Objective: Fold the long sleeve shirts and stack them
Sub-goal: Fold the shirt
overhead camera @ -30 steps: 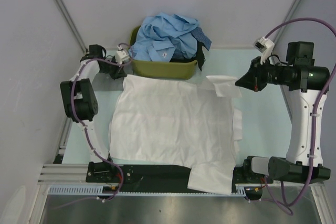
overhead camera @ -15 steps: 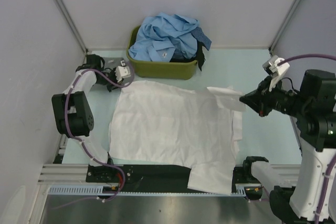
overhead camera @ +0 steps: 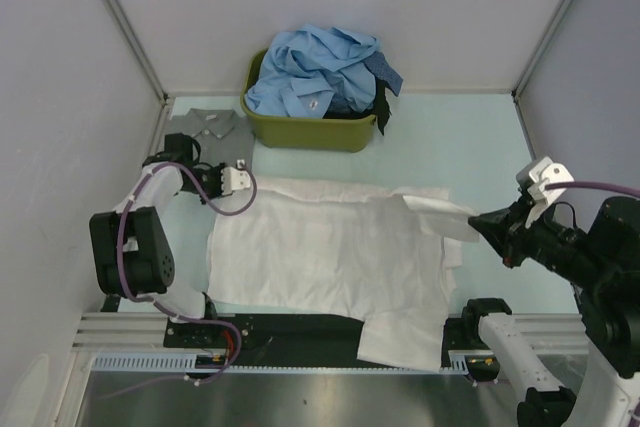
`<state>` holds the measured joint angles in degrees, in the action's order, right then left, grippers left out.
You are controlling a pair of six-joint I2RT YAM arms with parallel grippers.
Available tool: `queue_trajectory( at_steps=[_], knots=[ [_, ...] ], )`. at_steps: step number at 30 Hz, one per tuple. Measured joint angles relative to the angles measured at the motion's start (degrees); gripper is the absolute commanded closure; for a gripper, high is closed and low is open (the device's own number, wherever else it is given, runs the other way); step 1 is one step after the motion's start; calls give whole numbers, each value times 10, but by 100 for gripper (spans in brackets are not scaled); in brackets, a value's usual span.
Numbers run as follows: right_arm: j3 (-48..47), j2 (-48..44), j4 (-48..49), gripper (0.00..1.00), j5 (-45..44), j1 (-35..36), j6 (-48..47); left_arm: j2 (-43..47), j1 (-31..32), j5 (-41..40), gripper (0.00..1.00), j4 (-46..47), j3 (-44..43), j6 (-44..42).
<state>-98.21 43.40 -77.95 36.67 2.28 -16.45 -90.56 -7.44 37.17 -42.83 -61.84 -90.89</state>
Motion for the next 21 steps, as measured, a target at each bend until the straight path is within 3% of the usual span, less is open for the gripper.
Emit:
queue_trajectory(
  at_steps=[4, 11, 15, 16, 17, 19, 21],
  knots=[
    [22, -38, -2, 100, -17, 1, -5, 30, 0, -24, 89, 2, 59, -52],
    [78, -48, -2, 100, -13, 1, -43, 45, 0, -58, 52, 16, 108, -78],
    [125, -30, -3, 100, 7, 1, -67, 52, 0, -46, 39, 20, 94, -32],
    [134, -24, -3, 100, 11, 1, -72, 56, 0, -37, 29, 20, 84, -13],
    [144, -14, -2, 100, 16, 1, -76, 63, 0, -29, 27, 21, 75, 5],
    [165, 11, -2, 100, 25, 2, -85, 86, 0, -6, 1, 23, 54, 47],
    [181, 47, 2, 100, 37, 2, -93, 117, 0, 16, 1, 27, 33, 91]
  ],
)
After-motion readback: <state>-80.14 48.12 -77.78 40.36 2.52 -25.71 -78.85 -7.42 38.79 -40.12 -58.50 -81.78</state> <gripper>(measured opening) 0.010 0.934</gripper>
